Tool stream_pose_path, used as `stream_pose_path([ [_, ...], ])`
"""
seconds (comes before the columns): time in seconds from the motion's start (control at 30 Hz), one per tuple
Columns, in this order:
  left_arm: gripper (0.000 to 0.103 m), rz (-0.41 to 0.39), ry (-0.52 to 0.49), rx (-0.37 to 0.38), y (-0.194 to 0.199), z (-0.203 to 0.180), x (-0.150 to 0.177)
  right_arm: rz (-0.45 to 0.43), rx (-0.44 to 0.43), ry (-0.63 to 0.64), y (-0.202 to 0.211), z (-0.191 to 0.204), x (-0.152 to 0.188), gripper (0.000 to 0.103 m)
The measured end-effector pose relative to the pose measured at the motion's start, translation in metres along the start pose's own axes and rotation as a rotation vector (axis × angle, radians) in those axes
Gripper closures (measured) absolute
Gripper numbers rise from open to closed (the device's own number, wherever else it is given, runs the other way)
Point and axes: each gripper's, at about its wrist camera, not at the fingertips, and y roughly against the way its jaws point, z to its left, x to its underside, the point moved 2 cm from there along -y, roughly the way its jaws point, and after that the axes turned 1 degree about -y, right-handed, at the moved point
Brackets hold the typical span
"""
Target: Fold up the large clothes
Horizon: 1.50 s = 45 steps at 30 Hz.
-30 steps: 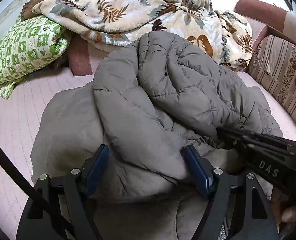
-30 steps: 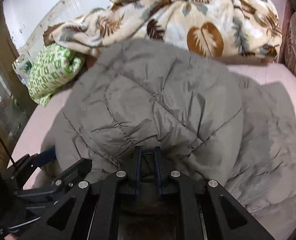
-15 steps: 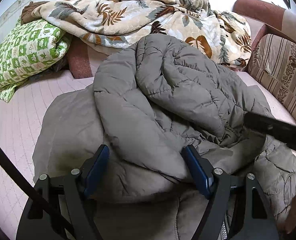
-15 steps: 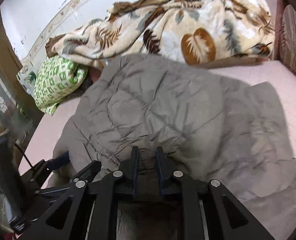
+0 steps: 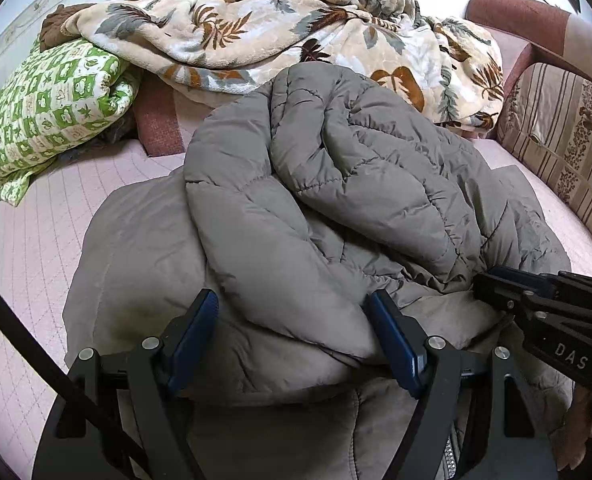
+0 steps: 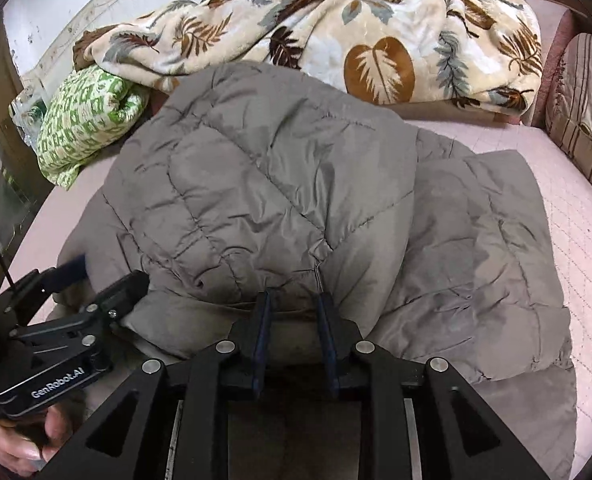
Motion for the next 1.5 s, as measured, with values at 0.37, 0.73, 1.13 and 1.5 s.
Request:
stream_pose_path([
  [0.37,0.026,-0.008,0.008,0.013,0.007,0.001,-0.002,-0.008,-0.003,-0.008,0.005,0.002,-0.001,0.077],
  [0.73,0.026,-0.034,0.011,0.03,0.03,0.0,-0.006,-0.052,-0.048,0.009,0.036,0.015,-0.004,0.075],
  [1.13,0.026,0.043,-0.033,-0.009,0.005,-0.007,0.007,0.052,-0.08,-0.001,0.0,0.015,0.012,0.075],
  [1.5,0.026,0.013,-0.019,0.002,0.016,-0.004,0.003,0.022,-0.108,-0.022,0.013,0.011,0.007,0.075],
])
